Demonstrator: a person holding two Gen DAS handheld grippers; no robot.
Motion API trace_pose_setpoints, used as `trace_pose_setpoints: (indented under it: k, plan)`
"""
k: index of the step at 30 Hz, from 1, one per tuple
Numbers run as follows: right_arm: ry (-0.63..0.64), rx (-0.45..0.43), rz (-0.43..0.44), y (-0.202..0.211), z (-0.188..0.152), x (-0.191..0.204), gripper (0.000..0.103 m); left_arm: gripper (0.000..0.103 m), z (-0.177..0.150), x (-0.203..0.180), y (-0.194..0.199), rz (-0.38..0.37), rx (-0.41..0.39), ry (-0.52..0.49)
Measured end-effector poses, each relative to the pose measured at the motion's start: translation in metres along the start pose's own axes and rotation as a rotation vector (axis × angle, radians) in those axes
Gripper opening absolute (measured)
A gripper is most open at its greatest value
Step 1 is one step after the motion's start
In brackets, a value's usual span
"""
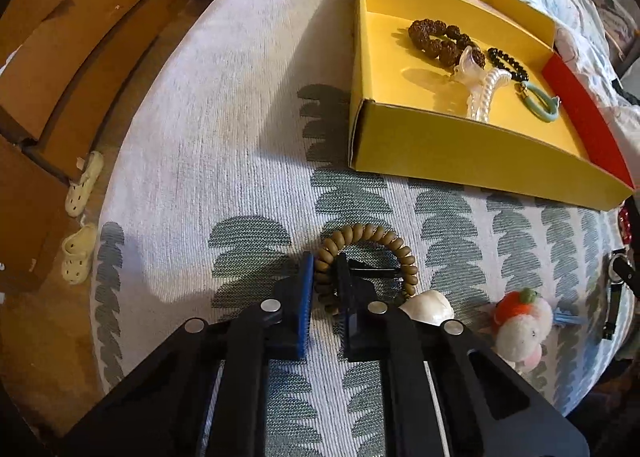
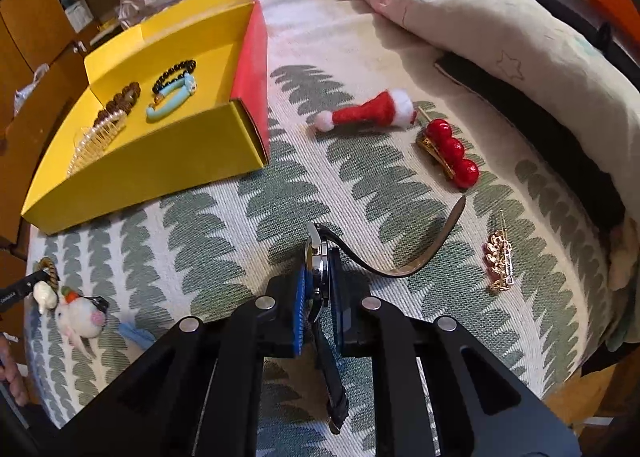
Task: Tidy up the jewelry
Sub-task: 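Lift the black watch with the right gripper while left gripper lifts the wooden bracelet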
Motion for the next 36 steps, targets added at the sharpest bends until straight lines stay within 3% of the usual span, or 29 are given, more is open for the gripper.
trace_pose_setpoints:
  k: [18,24,36]
  plan:
    - [-0.023,-0.100,0.135,0.043,0.010,0.016,0.012,0.009,0.017,-0.019,0.064,-0.128,-0.150,-0.002]
    - [0.009,-0.142,0.185,0.064,0.016,0.037,0.012,0.009,0.023,-0.028,0.085,-0.123,-0.213,-0.023]
    - [-0.014,-0.151,0.271,0.080,0.022,0.042,0.012,0.009,0.023,-0.029,0.097,-0.139,-0.240,-0.021]
Point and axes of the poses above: each gripper's, at about its wrist camera, not at the fingertips, and y roughly against the way its jaws point, x to its left, z to its top, the point moved 10 cm from there along -y, roughly the way its jaws point, and after that the axes turned 2 degrees about -y, right-handed, at the moved point
